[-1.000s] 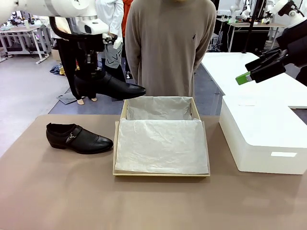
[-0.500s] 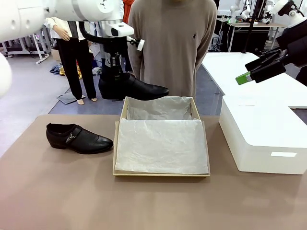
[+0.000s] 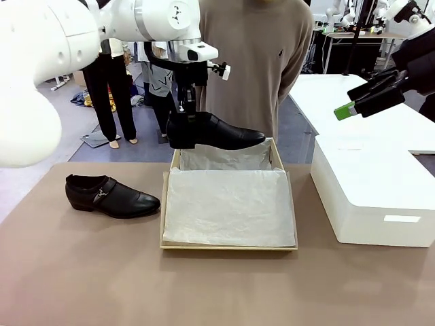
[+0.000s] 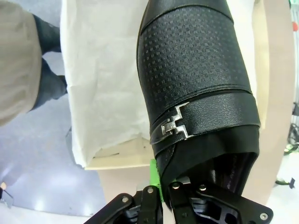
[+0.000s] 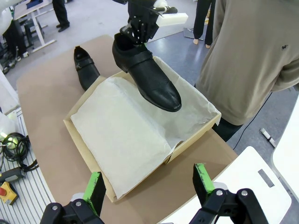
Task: Pack the shoes into the box.
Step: Place one shoe of the Shoes into the Shoes Box.
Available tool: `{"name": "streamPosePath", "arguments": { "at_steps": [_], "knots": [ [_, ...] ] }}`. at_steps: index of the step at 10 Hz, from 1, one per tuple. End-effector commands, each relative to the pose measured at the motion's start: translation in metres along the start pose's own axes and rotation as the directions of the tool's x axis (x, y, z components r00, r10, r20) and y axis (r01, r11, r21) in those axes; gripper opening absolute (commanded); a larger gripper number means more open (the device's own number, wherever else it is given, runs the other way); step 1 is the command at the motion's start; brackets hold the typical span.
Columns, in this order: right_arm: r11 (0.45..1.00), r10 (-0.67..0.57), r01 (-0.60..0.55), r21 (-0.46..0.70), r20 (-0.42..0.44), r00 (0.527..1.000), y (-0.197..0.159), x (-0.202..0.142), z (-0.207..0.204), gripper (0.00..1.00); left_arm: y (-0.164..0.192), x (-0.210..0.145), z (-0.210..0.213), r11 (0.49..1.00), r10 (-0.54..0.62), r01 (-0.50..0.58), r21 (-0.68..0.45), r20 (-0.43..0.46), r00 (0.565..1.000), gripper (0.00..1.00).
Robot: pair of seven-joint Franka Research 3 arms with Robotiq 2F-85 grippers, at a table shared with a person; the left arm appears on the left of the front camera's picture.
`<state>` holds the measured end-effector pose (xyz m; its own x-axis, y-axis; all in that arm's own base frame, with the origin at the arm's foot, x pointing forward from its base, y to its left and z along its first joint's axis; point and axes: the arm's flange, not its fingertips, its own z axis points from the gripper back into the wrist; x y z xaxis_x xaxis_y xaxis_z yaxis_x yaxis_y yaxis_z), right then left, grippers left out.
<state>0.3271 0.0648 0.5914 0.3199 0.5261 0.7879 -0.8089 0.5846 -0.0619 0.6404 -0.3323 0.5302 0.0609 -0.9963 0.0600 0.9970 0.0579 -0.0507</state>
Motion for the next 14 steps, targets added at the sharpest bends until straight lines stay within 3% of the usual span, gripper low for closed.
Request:
{"name": "streamPosePath", "arguments": {
  "at_steps": [1,2,7,11,14],
  "knots": [
    [1.000,-0.001,0.001,0.012,0.014,1.000,0.000,0.000,-0.001,1.00,0.015,0.003,0.018,1.000,0.021,-0.022,-0.021,-0.013,1.000,0.00],
    [1.000,-0.001,0.001,0.012,0.014,1.000,0.000,0.000,-0.001,1.00,0.000,0.000,0.000,1.000,0.000,0.000,0.000,0.000,1.000,0.00],
    [1.000,-0.001,0.001,0.012,0.014,1.000,0.000,0.000,-0.001,1.00,0.002,0.001,-0.004,1.000,0.003,-0.003,-0.011,-0.004,1.000,0.00],
    [1.000,-0.001,0.001,0.012,0.014,1.000,0.000,0.000,-0.001,1.00,0.018,0.017,-0.013,0.996,0.091,-0.091,-0.013,0.039,0.995,0.00],
    [1.000,-0.001,0.001,0.012,0.014,1.000,0.000,0.000,-0.001,1.00,0.029,0.025,-0.023,0.991,0.123,-0.124,0.047,0.013,0.992,0.00]
  ]
}}
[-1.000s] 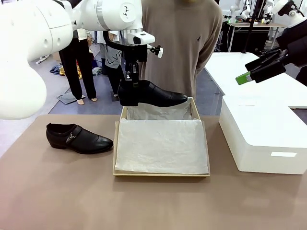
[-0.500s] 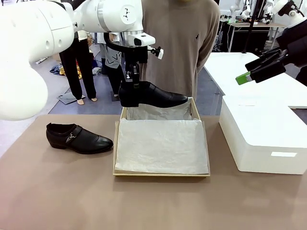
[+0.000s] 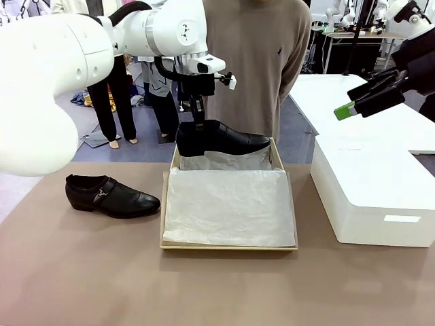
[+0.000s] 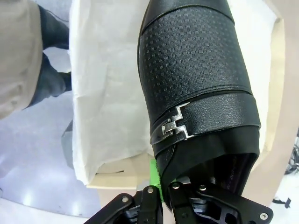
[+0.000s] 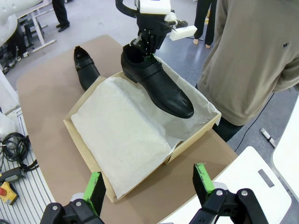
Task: Pack the shoes into the box.
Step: Place one shoe of the Shoes into the Shoes Box.
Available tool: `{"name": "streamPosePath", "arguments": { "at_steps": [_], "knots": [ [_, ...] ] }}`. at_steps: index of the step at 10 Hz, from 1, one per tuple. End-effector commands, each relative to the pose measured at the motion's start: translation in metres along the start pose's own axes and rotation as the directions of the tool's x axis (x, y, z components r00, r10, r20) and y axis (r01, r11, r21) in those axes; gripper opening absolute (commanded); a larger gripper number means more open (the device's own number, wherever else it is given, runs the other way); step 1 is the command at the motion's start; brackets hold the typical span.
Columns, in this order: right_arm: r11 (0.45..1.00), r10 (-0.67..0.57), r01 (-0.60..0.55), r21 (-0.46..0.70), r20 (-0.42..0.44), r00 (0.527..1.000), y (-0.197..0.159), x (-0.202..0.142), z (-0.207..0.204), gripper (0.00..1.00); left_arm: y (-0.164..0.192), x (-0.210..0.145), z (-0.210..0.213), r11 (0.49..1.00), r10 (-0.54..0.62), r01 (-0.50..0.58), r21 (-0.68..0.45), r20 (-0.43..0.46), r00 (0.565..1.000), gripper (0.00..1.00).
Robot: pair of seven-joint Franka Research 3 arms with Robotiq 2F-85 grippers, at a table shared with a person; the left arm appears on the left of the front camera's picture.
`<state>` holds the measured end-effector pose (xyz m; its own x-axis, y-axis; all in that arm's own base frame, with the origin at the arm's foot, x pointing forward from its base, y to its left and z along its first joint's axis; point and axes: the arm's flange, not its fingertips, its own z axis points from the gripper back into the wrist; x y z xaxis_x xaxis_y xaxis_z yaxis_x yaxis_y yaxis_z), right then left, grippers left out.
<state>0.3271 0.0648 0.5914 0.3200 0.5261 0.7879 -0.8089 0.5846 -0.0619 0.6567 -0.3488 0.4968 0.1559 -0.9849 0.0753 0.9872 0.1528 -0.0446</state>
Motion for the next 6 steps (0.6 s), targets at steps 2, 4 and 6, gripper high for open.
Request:
{"name": "streamPosePath", "arguments": {
  "at_steps": [2,4,6],
  "knots": [
    [1.000,-0.001,0.001,0.012,0.014,1.000,0.000,0.000,-0.001,1.00,0.020,0.016,-0.004,0.998,0.024,-0.023,0.055,-0.023,0.999,0.00],
    [1.000,-0.001,0.001,0.012,0.014,1.000,0.000,0.000,-0.001,1.00,0.024,0.020,-0.014,0.999,0.030,-0.029,0.037,-0.024,0.999,0.00],
    [1.000,-0.001,0.001,0.012,0.014,1.000,0.000,0.000,-0.001,1.00,0.030,0.021,-0.025,0.999,0.025,-0.024,0.029,-0.034,0.999,0.00]
  ]
}}
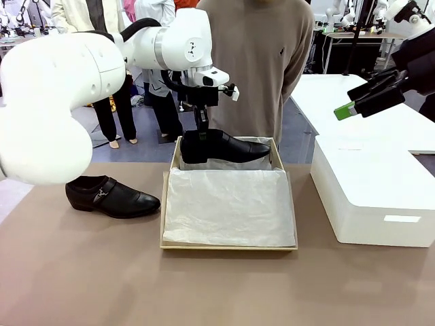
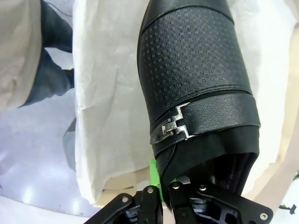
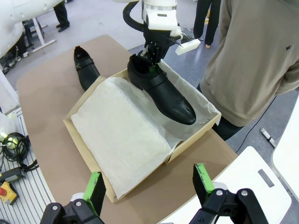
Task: Pack the shoes into the box.
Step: Place one shoe of the Shoes into the Shoes Box.
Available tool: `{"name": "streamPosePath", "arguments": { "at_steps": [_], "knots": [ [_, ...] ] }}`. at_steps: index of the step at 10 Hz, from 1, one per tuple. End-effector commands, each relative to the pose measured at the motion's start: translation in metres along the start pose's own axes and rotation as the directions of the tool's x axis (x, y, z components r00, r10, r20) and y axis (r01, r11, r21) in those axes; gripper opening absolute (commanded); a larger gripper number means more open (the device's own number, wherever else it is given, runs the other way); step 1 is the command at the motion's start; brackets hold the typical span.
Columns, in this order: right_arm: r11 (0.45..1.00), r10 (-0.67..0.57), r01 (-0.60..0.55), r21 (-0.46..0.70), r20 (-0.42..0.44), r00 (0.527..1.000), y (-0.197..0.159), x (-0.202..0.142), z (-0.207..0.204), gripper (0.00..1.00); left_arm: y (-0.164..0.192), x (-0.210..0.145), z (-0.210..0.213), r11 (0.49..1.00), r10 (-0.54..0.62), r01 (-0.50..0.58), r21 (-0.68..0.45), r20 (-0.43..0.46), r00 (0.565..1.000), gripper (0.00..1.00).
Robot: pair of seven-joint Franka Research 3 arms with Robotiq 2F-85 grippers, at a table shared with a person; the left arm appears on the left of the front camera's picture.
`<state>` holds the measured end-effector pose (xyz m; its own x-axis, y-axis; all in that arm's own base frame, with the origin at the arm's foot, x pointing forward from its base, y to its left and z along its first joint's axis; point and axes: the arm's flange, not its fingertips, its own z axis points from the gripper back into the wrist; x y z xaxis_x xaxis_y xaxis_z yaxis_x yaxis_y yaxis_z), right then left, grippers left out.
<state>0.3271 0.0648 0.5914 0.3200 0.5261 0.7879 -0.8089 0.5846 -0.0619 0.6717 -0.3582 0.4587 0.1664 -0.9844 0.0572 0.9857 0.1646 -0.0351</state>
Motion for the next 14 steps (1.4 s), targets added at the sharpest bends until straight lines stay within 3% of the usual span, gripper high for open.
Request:
{"name": "streamPosePath", "arguments": {
  "at_steps": [1,13,14],
  "knots": [
    [1.000,-0.001,0.001,0.012,0.014,1.000,0.000,0.000,-0.001,1.00,0.019,0.014,0.008,1.000,0.003,-0.003,0.014,-0.031,1.000,0.00],
    [1.000,-0.001,0.001,0.012,0.014,1.000,0.000,0.000,-0.001,1.00,0.031,0.024,-0.043,0.997,-0.067,0.065,-0.038,-0.075,0.995,0.00],
    [1.000,-0.001,0.001,0.012,0.014,1.000,0.000,0.000,-0.001,1.00,0.030,0.024,-0.042,0.997,-0.073,0.071,-0.035,-0.070,0.995,0.06]
  ]
}}
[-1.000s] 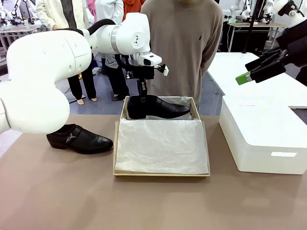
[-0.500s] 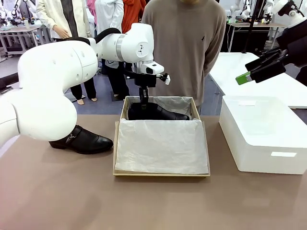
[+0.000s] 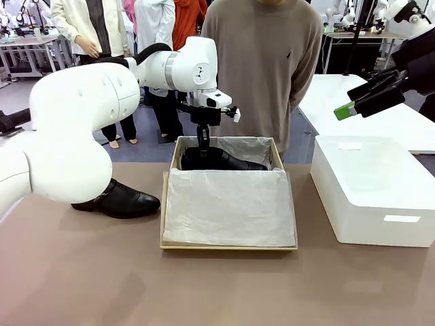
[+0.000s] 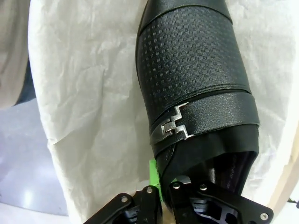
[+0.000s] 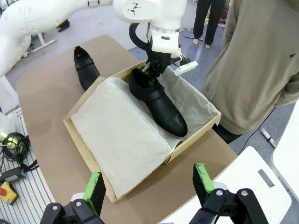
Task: Pack the shoes into the box.
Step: Place one shoe of the Shoes into the Shoes Box.
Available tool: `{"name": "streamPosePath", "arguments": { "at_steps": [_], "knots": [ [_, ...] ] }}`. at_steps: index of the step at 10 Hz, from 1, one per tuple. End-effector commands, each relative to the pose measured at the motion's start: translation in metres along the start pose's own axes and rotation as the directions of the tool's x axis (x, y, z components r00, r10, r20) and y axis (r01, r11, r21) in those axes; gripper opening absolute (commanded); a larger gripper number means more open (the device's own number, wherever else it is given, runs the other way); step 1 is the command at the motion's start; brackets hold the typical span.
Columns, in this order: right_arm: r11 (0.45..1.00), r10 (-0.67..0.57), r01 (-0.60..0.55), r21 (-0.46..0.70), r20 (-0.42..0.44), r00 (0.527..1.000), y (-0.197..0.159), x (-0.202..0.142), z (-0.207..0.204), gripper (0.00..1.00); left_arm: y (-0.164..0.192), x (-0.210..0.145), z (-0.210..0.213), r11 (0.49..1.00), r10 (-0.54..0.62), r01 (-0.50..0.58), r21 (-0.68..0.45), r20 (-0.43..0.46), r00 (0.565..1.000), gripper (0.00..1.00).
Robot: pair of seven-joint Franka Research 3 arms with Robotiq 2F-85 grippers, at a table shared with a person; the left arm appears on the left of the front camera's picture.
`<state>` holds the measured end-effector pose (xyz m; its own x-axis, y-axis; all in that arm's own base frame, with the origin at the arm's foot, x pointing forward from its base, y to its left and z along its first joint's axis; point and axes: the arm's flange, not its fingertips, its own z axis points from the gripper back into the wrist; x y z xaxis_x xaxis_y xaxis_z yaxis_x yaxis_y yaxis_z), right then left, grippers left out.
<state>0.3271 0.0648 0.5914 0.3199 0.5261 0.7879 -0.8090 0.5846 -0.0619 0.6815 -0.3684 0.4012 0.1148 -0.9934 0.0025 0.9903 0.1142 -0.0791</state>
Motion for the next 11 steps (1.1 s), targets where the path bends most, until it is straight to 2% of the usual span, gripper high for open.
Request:
{"name": "streamPosePath", "arguments": {
  "at_steps": [1,5,10,11],
  "knots": [
    [1.000,-0.001,0.001,0.012,0.014,1.000,0.000,0.000,-0.001,1.00,0.019,0.014,0.020,1.000,-0.023,0.023,0.015,-0.014,1.000,0.25],
    [1.000,-0.001,0.001,0.012,0.014,1.000,0.000,0.000,-0.001,1.00,0.011,0.007,0.036,1.000,-0.016,0.016,0.012,-0.021,1.000,1.00],
    [1.000,-0.001,0.001,0.012,0.014,1.000,0.000,0.000,-0.001,1.00,-0.016,-0.007,0.092,1.000,-0.013,0.013,-0.005,-0.018,1.000,1.00],
    [1.000,-0.001,0.001,0.012,0.014,1.000,0.000,0.000,-0.001,1.00,-0.017,-0.018,0.101,0.999,-0.036,0.037,-0.009,0.004,0.999,1.00]
  ]
}}
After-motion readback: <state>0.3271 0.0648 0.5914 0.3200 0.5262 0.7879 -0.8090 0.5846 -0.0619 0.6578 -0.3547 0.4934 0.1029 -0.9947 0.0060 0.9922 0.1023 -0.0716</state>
